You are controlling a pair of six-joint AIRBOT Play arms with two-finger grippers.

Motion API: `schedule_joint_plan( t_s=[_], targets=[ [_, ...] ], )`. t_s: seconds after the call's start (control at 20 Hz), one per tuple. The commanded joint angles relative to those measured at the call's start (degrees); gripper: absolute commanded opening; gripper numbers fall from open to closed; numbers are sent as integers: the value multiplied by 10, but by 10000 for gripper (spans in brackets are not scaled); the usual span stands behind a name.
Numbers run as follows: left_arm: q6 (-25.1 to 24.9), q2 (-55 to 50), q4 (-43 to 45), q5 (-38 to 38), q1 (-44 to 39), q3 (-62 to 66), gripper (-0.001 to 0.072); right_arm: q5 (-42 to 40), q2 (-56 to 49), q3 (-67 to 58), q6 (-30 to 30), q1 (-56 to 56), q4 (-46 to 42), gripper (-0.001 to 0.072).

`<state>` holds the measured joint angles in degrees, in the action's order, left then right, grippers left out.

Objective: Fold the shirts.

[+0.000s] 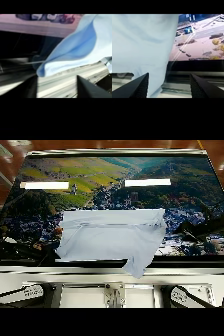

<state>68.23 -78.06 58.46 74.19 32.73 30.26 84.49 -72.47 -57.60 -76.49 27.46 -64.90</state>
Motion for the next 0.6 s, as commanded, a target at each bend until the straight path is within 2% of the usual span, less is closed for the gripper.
schedule_joint_plan(
  t_s=[0.0,0.05,0.2,0.25,0.55],
  targets=[
    [6,-1,-28,-45,1,-8,182,5,1,1,-8,0,2,639],
    [6,-1,-34,-51,1,-8,144,14,1,2,-8,0,-4,639],
    [6,1,-41,-45,1,-6,115,23,1,49,-8,-16,-26,639],
    [4,2,-41,-38,1,-6,42,16,1,80,-8,-35,-34,639],
    [-25,12,-41,5,1,-6,44,-67,1,219,-7,-154,15,640]
  ],
)
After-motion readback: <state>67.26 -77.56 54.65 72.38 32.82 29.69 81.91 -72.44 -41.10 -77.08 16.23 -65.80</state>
